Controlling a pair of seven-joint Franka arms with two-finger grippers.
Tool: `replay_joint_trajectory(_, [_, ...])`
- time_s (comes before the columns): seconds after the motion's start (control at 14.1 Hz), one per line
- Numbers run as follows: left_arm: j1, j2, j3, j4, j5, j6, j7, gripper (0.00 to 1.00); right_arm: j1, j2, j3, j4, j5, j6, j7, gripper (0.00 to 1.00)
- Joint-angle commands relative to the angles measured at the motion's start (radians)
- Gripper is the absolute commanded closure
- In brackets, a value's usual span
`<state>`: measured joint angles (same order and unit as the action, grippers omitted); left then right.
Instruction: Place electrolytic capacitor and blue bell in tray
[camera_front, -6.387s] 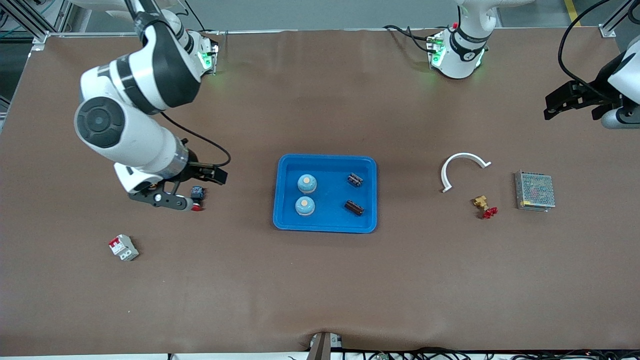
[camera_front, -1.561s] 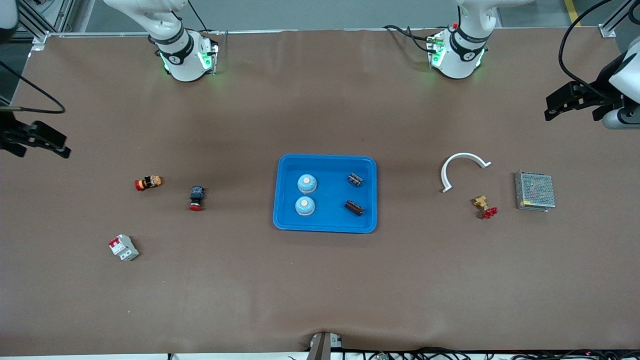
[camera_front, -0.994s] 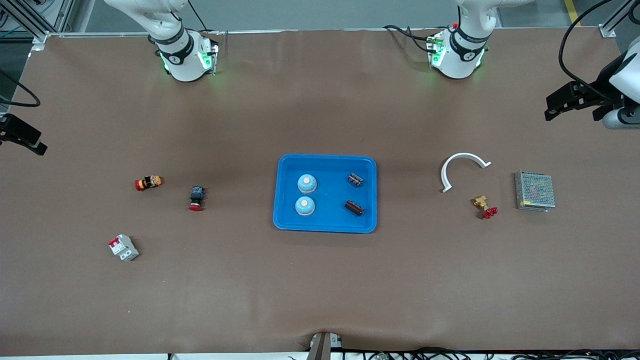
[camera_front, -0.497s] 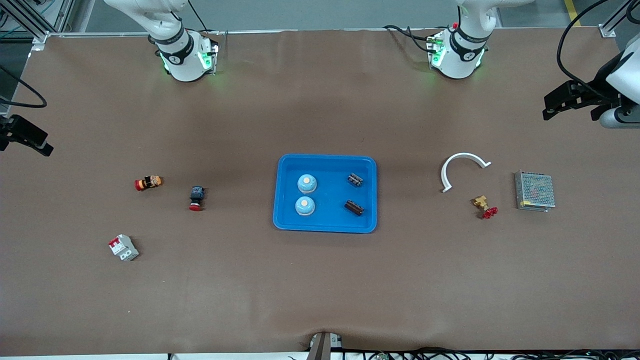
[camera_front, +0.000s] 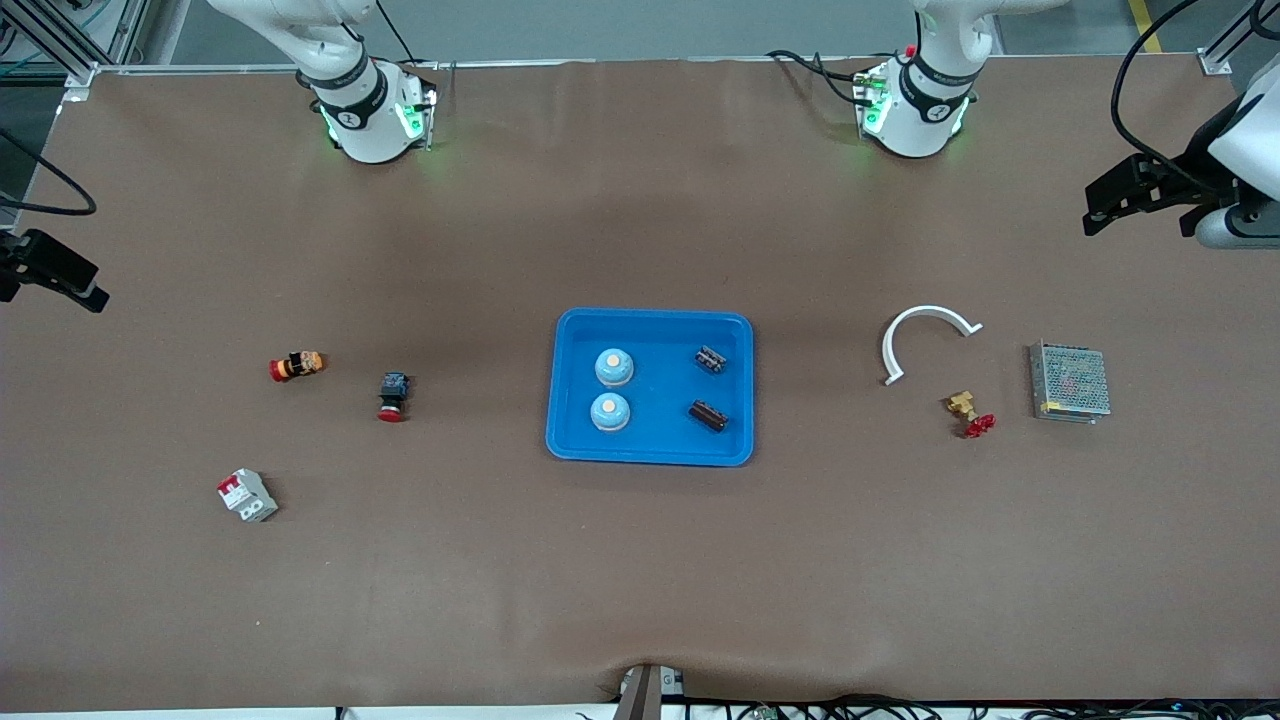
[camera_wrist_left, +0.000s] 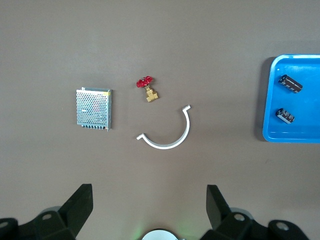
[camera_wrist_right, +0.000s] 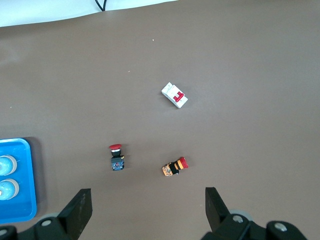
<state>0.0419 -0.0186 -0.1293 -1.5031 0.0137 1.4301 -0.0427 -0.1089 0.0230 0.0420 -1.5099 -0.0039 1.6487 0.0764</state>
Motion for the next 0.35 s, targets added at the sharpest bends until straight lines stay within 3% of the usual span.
replay_joint_trajectory(0.0, [0.003,-0.015,-0.004,-0.017,0.020,0.015,0.008,0.00,0.003,-0.005,0.004,0.004,-0.018,-0.004,0.022,0.00])
replay_joint_trajectory(0.28, [0.003,-0.017,-0.006,-0.017,0.020,0.009,0.000,0.00,0.003,-0.005,0.004,0.004,-0.018,-0.004,0.022,0.00])
